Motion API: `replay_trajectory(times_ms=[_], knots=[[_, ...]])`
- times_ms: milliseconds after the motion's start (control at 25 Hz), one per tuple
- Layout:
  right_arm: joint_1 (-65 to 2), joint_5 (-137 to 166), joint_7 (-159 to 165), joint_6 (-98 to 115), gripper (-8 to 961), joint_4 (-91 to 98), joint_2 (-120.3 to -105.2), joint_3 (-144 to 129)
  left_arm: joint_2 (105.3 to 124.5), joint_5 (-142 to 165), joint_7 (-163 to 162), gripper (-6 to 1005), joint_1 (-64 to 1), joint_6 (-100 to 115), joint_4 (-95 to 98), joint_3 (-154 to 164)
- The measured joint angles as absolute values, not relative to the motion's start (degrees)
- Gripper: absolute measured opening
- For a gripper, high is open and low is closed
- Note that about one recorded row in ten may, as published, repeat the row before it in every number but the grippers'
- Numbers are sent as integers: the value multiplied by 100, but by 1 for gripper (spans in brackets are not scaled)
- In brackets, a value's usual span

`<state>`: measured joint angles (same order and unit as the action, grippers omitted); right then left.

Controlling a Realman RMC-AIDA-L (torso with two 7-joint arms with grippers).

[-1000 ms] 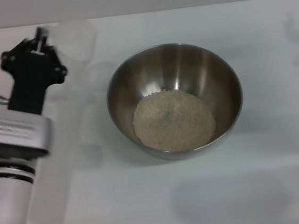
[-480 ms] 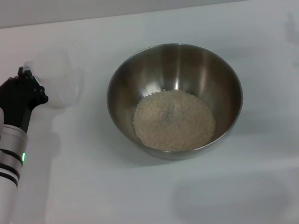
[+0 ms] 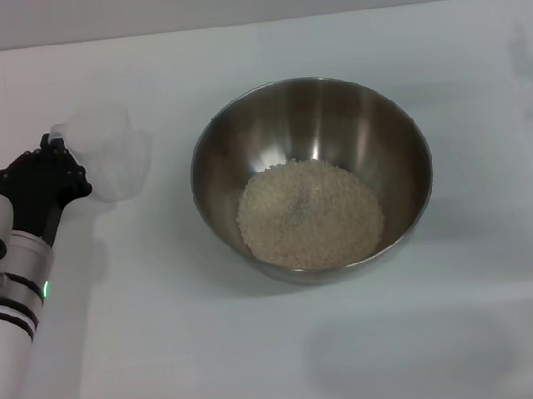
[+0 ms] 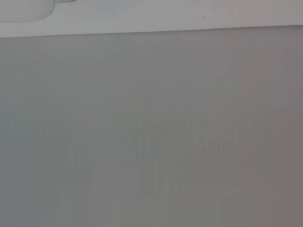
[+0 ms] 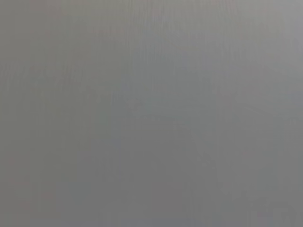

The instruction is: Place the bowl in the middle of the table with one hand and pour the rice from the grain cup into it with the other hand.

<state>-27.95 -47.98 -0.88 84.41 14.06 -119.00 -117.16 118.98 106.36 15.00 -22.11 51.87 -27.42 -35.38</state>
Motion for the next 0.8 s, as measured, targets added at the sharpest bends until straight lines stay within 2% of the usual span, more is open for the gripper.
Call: replay_trajectory(times_ms=[120,320,600,800], knots=[[-2795,-4799,-88,8441,514,1406,-11900,-11716,11892,10658,1500,29,-2206,5141,-2742,-3519],[-2795,-4799,-88,8437,514,1398,-11900,-11715,11872,10663,1499,239,-2147,5166,-2749,-3432],[-2795,-4799,-87,8415,513,1372,-11900,-11704,11852,10864,1495,346,-1841,5416,-2821,-3406],[-2794,-4799,-88,8413,513,1369,-11900,-11698,11852,10881,1494,346,-1629,5699,-2876,-3377]])
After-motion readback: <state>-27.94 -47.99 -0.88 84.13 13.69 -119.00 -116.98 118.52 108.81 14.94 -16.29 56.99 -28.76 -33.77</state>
